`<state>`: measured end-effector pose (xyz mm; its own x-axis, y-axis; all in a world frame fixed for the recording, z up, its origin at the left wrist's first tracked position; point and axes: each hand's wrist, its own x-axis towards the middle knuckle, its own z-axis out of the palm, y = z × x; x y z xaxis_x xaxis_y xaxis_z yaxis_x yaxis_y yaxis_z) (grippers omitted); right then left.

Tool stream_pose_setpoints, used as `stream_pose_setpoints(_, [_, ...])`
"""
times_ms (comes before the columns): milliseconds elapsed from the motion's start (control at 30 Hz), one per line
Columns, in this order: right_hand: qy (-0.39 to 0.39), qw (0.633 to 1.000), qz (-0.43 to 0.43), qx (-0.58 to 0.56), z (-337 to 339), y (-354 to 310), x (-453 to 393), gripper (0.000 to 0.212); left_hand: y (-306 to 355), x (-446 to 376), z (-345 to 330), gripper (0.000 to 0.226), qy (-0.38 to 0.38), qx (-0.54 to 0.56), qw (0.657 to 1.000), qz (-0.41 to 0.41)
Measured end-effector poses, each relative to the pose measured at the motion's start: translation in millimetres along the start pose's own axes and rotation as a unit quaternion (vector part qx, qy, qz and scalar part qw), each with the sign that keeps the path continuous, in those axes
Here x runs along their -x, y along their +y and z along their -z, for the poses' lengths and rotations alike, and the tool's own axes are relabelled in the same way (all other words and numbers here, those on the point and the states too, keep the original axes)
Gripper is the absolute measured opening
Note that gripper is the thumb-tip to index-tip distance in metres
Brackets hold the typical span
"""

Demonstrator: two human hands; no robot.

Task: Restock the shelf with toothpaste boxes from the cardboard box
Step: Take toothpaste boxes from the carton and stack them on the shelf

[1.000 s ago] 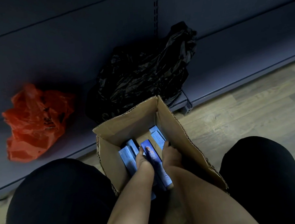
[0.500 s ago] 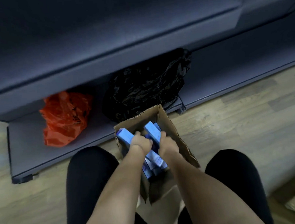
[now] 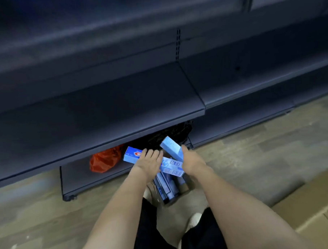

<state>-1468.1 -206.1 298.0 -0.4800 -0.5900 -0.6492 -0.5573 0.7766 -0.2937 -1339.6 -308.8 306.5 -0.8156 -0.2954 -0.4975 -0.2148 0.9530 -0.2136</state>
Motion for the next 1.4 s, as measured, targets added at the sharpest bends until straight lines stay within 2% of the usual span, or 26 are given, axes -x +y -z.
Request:
stream_pose_setpoints(67, [-0.001,1.0,0.027,0.001,30.2,-4.7,27.0,0.071,-8.8,22.5,26.4,0.059,0.016,-0.005,1.0,0.004])
stream_pose_setpoints(200, [-0.019,0.997,0.07,-0.002,77.8,-5.8,70.9,0.071,-21.1,57.2,81.1,0.034,0.108,-0.053,0.993,-0.016])
stream_pose_setpoints(233, [-0.023,0.996,0.08,-0.009,88.0,-5.0,79.9,0.071,-22.5,66.3,95.5,0.031,0.101,-0.044,0.994,-0.015])
stream_pose_setpoints(300, [-0.026,0.995,0.097,-0.019,107.9,-4.6,97.5,0.072,-22.3,76.5,112.7,0.034,0.081,-0.042,0.996,-0.002])
stream_pose_setpoints(367, [-0.023,0.994,0.105,-0.032,126.7,-5.7,111.6,0.073,-21.7,83.7,129.2,0.04,0.123,-0.045,0.991,0.009])
stream_pose_setpoints(600, [0.018,0.986,0.165,-0.017,206.5,-25.3,144.0,0.071,-42.4,111.4,181.5,0.049,0.173,-0.044,0.983,0.053])
stream_pose_setpoints(733, [-0.01,0.981,0.192,-0.036,258.0,-43.1,166.0,0.065,-71.5,129.8,211.3,0.05,0.21,-0.073,0.972,0.08])
stream_pose_setpoints(900, [0.014,0.977,0.21,-0.024,304.4,-66.1,182.7,0.056,-108.2,151.4,246.1,0.059,0.301,-0.071,0.947,0.083])
stream_pose_setpoints(1033, [0.069,0.978,0.197,-0.027,329.1,-82.6,177.9,0.033,-125.7,162.5,271.8,0.061,0.323,-0.061,0.937,0.116])
stream_pose_setpoints(1100, [0.091,0.974,0.207,-0.023,338.5,-91.8,174.1,0.029,-135.2,163.6,281.5,0.062,0.327,-0.039,0.932,0.15])
stream_pose_setpoints(1267, [0.13,0.96,0.247,-0.02,357.4,-116.2,168.9,0.037,-160.1,158.7,291.9,0.068,0.326,-0.031,0.926,0.19])
stream_pose_setpoints(1400, [0.17,0.947,0.271,0.039,370.5,-136.4,163.9,0.045,-174.6,155.9,293.0,0.07,0.311,0.001,0.925,0.217])
